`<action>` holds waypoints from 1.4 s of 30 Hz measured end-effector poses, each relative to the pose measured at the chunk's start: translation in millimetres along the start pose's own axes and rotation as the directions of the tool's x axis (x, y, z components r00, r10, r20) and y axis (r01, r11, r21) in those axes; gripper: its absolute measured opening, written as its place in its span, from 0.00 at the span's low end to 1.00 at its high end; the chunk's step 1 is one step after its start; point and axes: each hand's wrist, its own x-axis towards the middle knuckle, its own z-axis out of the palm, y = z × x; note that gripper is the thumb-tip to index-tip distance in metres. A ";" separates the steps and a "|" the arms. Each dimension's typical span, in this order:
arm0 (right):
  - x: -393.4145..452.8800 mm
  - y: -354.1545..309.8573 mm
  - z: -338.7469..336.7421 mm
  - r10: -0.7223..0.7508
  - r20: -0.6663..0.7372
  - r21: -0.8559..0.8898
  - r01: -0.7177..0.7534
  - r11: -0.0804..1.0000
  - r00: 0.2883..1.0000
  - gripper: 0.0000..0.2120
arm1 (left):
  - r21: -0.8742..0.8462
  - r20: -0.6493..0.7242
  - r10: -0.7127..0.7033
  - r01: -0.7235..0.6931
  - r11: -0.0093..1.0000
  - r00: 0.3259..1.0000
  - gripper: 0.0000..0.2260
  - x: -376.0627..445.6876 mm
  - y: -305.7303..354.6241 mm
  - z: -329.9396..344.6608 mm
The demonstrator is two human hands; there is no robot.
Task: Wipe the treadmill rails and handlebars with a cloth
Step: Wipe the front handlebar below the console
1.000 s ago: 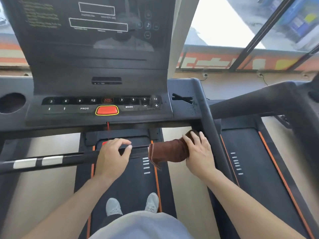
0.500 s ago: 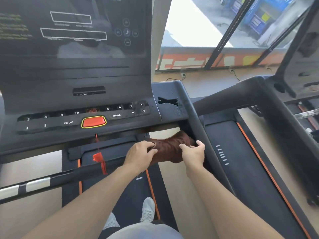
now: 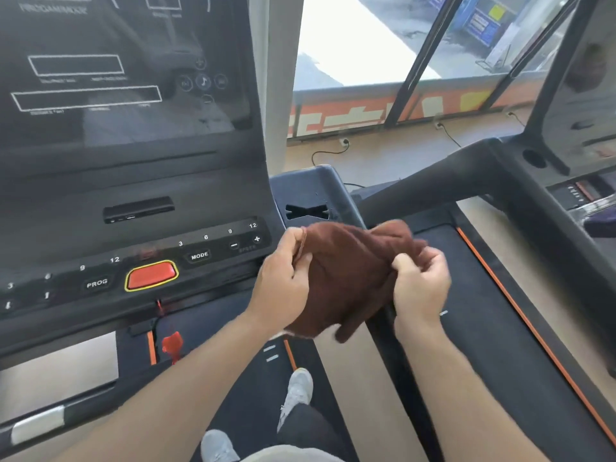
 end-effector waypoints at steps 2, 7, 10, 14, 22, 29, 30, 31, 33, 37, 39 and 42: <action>31.2 -23.1 -0.9 -0.098 0.005 -0.005 0.098 0.995 0.995 0.14 | -0.024 -0.003 0.011 -0.011 1.000 1.000 0.13 25.7 12.6 9.4; 90.2 -18.2 22.5 -0.241 0.397 -0.322 0.380 0.867 0.886 0.32 | 0.112 -0.146 -0.200 0.218 0.970 0.969 0.30 71.6 2.9 29.6; 98.1 22.9 58.8 -0.021 0.742 -0.582 0.660 0.475 0.670 0.34 | 0.214 -0.188 -0.206 0.245 0.946 0.960 0.26 71.5 -8.0 33.5; 101.9 57.0 94.8 -0.004 0.819 -0.568 0.813 0.131 0.573 0.38 | 0.262 -0.275 -0.230 0.303 0.916 0.933 0.22 58.6 -11.2 31.9; 143.7 31.0 183.3 -0.066 0.958 -0.275 0.960 0.046 0.278 0.36 | 0.333 -0.401 -0.173 0.319 0.888 0.900 0.21 44.0 -20.5 25.0; 186.6 19.7 214.4 -0.089 0.909 -0.366 0.884 0.291 0.406 0.29 | 0.366 -0.410 -0.141 0.304 0.879 0.901 0.18 29.3 -28.2 18.9; 189.2 20.0 209.9 -0.073 0.881 -0.407 0.829 0.384 0.467 0.28 | 0.370 -0.410 -0.139 0.304 0.878 0.902 0.18 28.7 -29.5 19.0; 189.2 19.9 203.0 -0.043 0.854 -0.443 0.768 0.462 0.518 0.28 | 0.374 -0.407 -0.139 0.304 0.876 0.903 0.17 28.6 -30.7 19.6; 182.4 21.6 182.3 0.014 0.819 -0.491 0.688 0.535 0.574 0.29 | 0.372 -0.395 -0.151 0.308 0.875 0.906 0.16 29.1 -30.9 23.0; 150.7 37.6 126.3 0.038 0.823 -0.519 0.722 0.458 0.567 0.31 | 0.338 -0.371 -0.165 0.298 0.892 0.914 0.15 31.1 -30.0 28.4; 130.1 51.8 101.7 -0.046 0.857 -0.486 0.834 0.260 0.514 0.30 | 0.332 -0.367 -0.161 0.291 0.897 0.916 0.15 31.3 -29.9 27.5; 103.8 66.4 83.8 -0.104 0.924 -0.365 0.930 0.037 0.367 0.29 | 0.341 -0.378 -0.153 0.291 0.894 0.913 0.14 29.1 -29.4 23.0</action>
